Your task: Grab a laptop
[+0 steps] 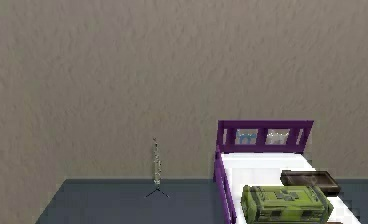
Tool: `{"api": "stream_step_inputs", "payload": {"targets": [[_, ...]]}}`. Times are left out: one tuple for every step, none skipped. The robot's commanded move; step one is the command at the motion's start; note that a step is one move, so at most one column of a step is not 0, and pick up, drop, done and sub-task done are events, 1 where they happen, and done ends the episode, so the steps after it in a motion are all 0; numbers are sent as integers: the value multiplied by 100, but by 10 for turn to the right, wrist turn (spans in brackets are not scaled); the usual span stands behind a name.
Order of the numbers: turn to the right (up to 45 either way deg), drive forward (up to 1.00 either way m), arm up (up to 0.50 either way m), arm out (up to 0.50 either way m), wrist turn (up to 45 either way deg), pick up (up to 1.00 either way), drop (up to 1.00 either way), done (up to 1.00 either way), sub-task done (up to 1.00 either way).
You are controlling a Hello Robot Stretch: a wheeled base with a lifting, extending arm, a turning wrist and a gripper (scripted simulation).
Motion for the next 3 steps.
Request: {"api": "stream_step_inputs", "payload": {"targets": [[0, 0, 0, 0, 0, 100, 0, 0, 0], [0, 0, 10, 0, 0, 0, 0, 0, 0], [0, 0, 0, 0, 0, 0, 0, 100, 0]]}}
